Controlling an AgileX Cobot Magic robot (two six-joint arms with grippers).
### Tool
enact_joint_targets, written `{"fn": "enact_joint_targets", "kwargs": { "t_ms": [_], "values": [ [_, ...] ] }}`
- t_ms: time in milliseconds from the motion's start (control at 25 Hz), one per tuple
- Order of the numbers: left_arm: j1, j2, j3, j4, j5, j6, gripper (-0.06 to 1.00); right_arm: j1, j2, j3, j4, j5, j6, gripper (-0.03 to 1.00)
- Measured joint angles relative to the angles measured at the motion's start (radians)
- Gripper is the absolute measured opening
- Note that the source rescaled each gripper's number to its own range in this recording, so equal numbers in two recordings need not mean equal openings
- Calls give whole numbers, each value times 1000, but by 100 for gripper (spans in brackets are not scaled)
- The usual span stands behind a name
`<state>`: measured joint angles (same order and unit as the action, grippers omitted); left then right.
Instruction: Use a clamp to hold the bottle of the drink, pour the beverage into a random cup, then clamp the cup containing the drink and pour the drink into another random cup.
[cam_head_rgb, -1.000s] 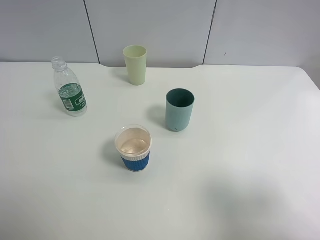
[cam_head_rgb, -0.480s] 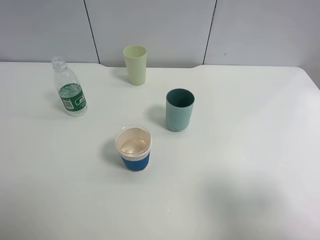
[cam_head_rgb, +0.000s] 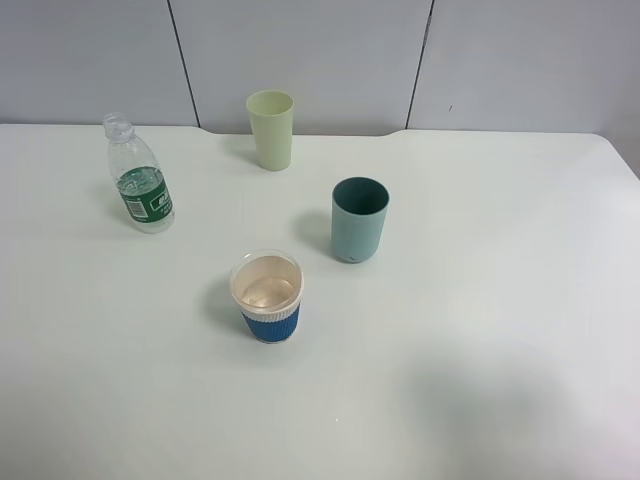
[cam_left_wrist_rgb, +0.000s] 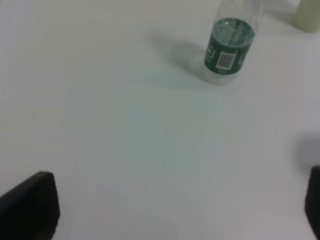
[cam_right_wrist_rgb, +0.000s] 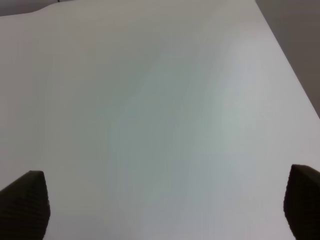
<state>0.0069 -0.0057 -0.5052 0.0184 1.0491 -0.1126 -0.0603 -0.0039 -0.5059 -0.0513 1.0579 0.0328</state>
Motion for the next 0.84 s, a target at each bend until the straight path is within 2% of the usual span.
{"fn": "enact_joint_targets", "kwargs": {
  "t_ms": [840],
  "values": [
    [0, 0, 0, 0, 0, 0, 100, 0, 0, 0, 1, 0, 0, 78]
  ]
}}
